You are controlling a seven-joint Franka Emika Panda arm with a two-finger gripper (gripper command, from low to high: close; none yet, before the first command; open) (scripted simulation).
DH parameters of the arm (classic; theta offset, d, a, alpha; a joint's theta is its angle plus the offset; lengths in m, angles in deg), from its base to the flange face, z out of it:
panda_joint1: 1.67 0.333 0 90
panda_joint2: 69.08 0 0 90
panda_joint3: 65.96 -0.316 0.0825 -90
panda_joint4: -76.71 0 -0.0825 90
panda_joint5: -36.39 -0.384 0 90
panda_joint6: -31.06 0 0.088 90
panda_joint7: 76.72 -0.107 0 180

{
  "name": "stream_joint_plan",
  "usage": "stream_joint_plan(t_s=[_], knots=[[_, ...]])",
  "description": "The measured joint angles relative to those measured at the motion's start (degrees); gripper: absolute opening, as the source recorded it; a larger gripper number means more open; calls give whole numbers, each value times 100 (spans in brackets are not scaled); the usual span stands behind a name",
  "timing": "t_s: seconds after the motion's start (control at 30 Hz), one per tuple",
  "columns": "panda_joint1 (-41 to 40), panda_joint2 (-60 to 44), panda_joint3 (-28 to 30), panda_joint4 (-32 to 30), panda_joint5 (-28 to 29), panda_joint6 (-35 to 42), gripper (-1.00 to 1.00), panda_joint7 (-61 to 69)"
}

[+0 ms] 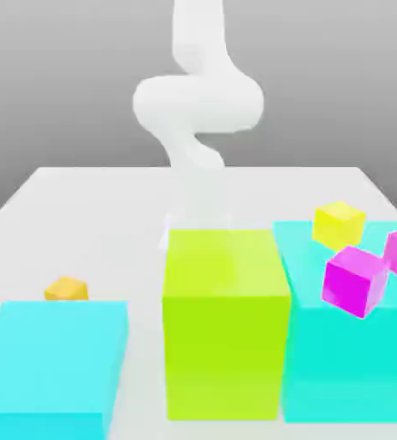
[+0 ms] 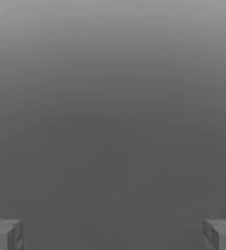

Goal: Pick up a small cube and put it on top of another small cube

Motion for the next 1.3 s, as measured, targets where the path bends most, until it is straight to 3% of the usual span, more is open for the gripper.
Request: stream_joint_plan(t_s=[0.47, 0.77, 0.87, 0.97, 1.03, 1.1, 1.17, 1.2, 1.3], knots=[[-1339, -1915, 1017, -1699, 983, -1461, 0, 411], [-2037, -3115, 1996, -2790, 1066, -2437, 0, 1089], [-2167, -3522, 2343, -3164, 814, -2782, 0, 1515], [-2142, -4053, 2405, -3310, 95, -3212, 0, 2126], [-2290, -4480, 2059, -3257, -721, -3535, 0, 2698], [-2831, -4899, 1339, -3176, -1449, -3856, 0, 3220], [-3483, -5305, 599, -3100, -1836, -4189, 0, 3521], [-3776, -5476, 305, -3074, -1876, -4339, -100, 3569], [-3778, -5475, 304, -3074, -1870, -4335, -100, 3563]])
